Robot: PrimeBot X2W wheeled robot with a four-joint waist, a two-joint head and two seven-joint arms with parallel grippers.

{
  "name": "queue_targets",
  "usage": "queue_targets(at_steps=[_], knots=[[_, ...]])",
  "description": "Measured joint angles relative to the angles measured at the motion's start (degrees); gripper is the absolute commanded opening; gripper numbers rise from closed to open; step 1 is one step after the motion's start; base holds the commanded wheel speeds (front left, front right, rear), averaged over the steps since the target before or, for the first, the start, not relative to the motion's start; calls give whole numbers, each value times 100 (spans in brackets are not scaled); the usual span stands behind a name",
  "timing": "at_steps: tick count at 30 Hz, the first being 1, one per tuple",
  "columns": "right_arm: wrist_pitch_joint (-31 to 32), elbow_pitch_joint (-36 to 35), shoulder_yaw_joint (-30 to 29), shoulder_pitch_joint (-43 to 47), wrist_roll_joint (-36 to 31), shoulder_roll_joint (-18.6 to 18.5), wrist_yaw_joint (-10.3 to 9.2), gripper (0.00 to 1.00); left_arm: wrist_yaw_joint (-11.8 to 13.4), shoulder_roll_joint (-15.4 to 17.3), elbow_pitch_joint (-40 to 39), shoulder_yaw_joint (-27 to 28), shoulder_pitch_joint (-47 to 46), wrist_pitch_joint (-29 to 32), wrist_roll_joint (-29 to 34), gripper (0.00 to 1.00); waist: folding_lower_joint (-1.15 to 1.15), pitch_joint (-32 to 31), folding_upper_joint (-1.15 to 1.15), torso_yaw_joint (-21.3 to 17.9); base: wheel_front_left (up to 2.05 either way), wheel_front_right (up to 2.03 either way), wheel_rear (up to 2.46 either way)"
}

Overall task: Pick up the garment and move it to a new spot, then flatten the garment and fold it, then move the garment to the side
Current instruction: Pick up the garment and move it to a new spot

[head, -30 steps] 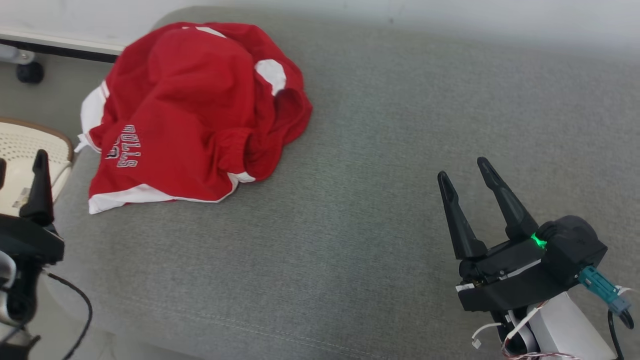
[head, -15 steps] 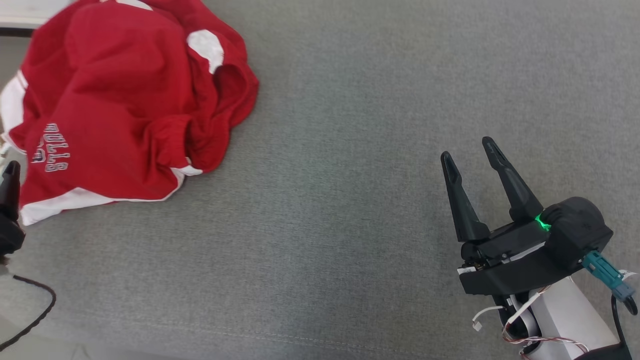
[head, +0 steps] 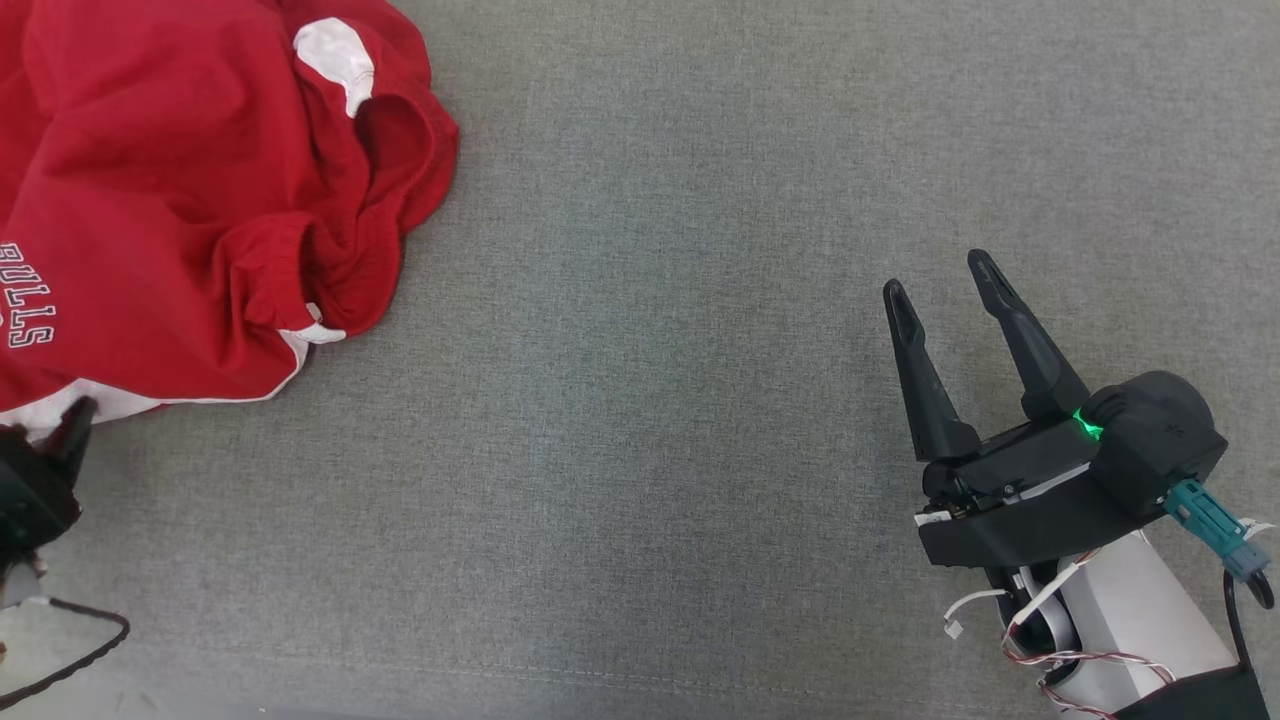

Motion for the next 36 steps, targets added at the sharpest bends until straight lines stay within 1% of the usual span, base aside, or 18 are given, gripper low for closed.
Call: queue_targets(at_steps=[4, 5, 8, 9, 11, 12, 16, 20, 26, 30, 36], knots=[[0, 30, -1, -5, 0, 8, 0, 100, 0, 68, 87, -231, -8, 337, -174, 100, 0, 20, 0, -10, 0, 0, 0], [0, 46, -1, -11, 0, 13, 0, 100, 0, 93, 81, -368, -9, 491, -218, 100, -1, 23, 0, -9, 0, 0, 0], [0, 68, -11, -14, 0, 15, 0, 100, 1, 119, 57, -480, -16, 584, -271, 100, -1, 21, 0, -3, 0, 0, 0], [0, 78, -18, -16, 0, 18, 0, 100, 1, 132, 45, -510, -23, 612, -280, 79, -1, 19, 0, 0, 0, 0, 0], [0, 103, -27, -21, 0, 22, 1, 100, 1, 156, -11, -601, -27, 664, -308, 13, -1, 15, 0, 5, 0, 0, 0], [0, 116, -30, -26, 0, 24, 1, 100, 0, 165, -34, -651, -36, 688, -310, 0, -1, 12, 0, 8, 0, 0, 0], [0, 216, -43, -77, 0, 36, 1, 100, 0, 196, -100, -813, -115, 706, -503, 0, -1, -21, 0, 15, 0, 0, 0], [0, 272, -55, -107, 1, 71, 14, 100, 0, 268, -260, -975, -126, 689, -557, 0, -1, -113, -1, 17, 0, 0, 0], [0, 394, -126, -99, 13, 91, 20, 100, 0, 336, -560, -1193, -126, 538, -619, 0, -1, -290, 0, 17, 0, 0, 0], [0, 481, -162, -71, 62, 119, 44, 100, 0, 474, -808, -1349, -126, 363, -666, 0, -1, -476, 0, 20, 0, 0, 0], [0, 606, -230, 112, 175, 156, 52, 100, 0, 479, -1247, -1613, -125, 168, -888, 0, -1, -810, -1, 24, 0, 0, 0]])
